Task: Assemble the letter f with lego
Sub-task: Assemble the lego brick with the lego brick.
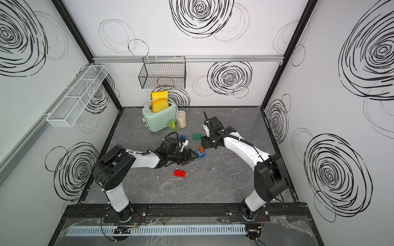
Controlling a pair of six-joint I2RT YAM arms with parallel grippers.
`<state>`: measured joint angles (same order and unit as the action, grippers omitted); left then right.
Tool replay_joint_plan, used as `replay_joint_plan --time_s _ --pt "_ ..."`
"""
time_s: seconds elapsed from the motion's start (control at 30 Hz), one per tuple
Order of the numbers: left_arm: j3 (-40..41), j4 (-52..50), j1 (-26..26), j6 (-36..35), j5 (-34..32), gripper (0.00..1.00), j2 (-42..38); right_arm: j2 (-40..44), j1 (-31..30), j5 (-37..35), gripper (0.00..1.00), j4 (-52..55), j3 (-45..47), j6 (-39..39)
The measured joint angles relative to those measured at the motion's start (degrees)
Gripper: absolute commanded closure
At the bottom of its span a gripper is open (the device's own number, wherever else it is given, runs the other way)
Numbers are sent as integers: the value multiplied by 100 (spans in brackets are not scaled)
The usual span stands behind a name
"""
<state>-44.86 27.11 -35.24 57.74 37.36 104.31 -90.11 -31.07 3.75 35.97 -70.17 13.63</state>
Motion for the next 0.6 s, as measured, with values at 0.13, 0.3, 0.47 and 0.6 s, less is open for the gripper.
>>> replay_joint_plan --time_s 0.13,0.3,0.47,0.6 --pt "-103 4 2 2 -39 34 114 0 -24 2 46 -2 0 -22" --pt "-205 2 15 0 -57 34 173 0 -39 11 46 -4 0 -26" --pt "-275 -7 48 -2 -61 34 280 0 -81 17 46 -2 0 -44" --pt "-372 -42 98 -7 -61 34 361 0 -146 13 46 0 0 -68"
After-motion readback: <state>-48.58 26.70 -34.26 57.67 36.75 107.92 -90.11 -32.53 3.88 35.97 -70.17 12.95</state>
